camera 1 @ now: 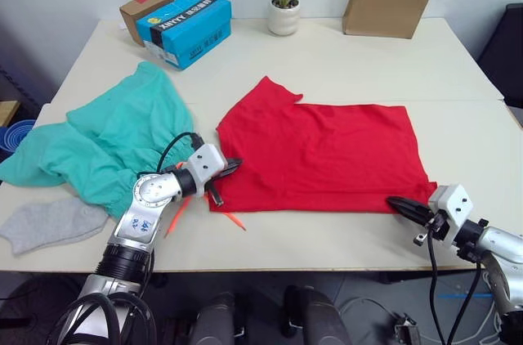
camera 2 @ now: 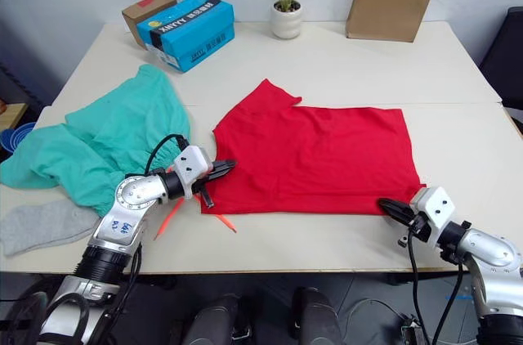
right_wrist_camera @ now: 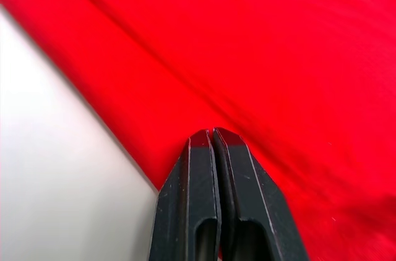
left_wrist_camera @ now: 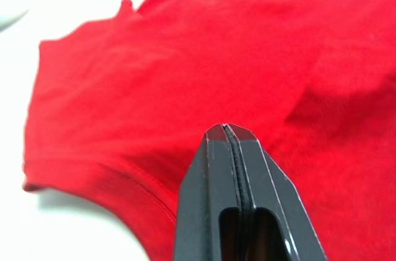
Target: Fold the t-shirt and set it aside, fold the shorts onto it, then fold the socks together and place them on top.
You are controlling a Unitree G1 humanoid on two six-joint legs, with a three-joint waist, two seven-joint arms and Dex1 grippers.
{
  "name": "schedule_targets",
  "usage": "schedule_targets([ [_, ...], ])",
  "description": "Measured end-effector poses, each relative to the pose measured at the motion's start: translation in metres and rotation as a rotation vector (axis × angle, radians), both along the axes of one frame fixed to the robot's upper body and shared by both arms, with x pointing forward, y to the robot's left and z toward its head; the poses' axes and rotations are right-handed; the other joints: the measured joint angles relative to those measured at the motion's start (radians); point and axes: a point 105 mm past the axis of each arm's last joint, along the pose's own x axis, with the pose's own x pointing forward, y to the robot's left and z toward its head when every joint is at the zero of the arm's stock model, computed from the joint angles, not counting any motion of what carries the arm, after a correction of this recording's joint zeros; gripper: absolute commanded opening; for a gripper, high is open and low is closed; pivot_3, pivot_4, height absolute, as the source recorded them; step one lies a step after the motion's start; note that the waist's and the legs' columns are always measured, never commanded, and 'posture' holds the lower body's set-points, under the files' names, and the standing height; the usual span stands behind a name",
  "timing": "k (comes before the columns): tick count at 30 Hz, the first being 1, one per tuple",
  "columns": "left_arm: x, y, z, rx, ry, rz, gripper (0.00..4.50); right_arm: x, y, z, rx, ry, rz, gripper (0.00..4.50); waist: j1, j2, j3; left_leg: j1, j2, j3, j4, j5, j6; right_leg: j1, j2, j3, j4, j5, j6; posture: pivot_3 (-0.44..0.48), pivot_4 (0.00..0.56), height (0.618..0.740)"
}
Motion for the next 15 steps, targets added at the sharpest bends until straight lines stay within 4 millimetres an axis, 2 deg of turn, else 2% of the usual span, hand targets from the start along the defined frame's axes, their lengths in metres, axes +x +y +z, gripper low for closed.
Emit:
schedule_targets([
  [3, -0.012, 0.006, 0.007, -0.073, 0.036, -0.048, 0.0, 0.002, -0.004, 0.004, 0.017, -0.013, -0.021, 0.09, -0.002, 0.0, 0.0, 0.0, 0.0, 0.0, 0.0, 0.0, 0.0, 0.0, 0.0, 0.0, 0.0, 0.0, 0.0, 0.0, 0.15, 0.74],
  [6, -0.034, -0.001, 0.016, -0.18, 0.109, -0.16, 0.0, 0.003, 0.0, 0.017, 0.066, -0.039, -0.001, 0.09, -0.001, 0.0, 0.0, 0.0, 0.0, 0.0, 0.0, 0.0, 0.0, 0.0, 0.0, 0.0, 0.0, 0.0, 0.0, 0.0, 0.15, 0.74],
  [8, -0.048, -0.009, 0.016, -0.218, 0.17, -0.229, 0.0, 0.003, 0.012, 0.028, 0.079, -0.068, 0.049, 0.09, -0.001, 0.0, 0.0, 0.0, 0.0, 0.0, 0.0, 0.0, 0.0, 0.0, 0.0, 0.0, 0.0, 0.0, 0.0, 0.0, 0.15, 0.74],
  [10, -0.055, -0.017, 0.011, -0.211, 0.21, -0.254, 0.0, 0.006, 0.03, 0.03, 0.106, -0.084, 0.094, 0.09, 0.0, -0.001, -0.001, 0.0, 0.0, 0.0, 0.0, 0.0, -0.001, 0.001, 0.0, 0.0, 0.0, 0.0, 0.0, 0.0, 0.15, 0.74],
  [12, -0.054, -0.025, 0.003, -0.193, 0.233, -0.238, 0.0, 0.007, 0.053, 0.021, 0.121, -0.07, 0.143, 0.09, 0.001, -0.001, -0.001, 0.0, 0.0, -0.001, 0.0, 0.0, -0.001, 0.001, 0.0, 0.0, 0.0, 0.0, 0.0, 0.0, 0.15, 0.74],
  [15, -0.048, -0.028, -0.01, -0.163, 0.244, -0.151, 0.0, 0.009, 0.069, 0.005, 0.109, -0.037, 0.157, 0.09, 0.003, -0.001, -0.001, -0.001, 0.0, 0.0, 0.0, 0.0, 0.0, 0.0, 0.0, 0.001, 0.0, 0.0, 0.0, 0.0, 0.15, 0.74],
])
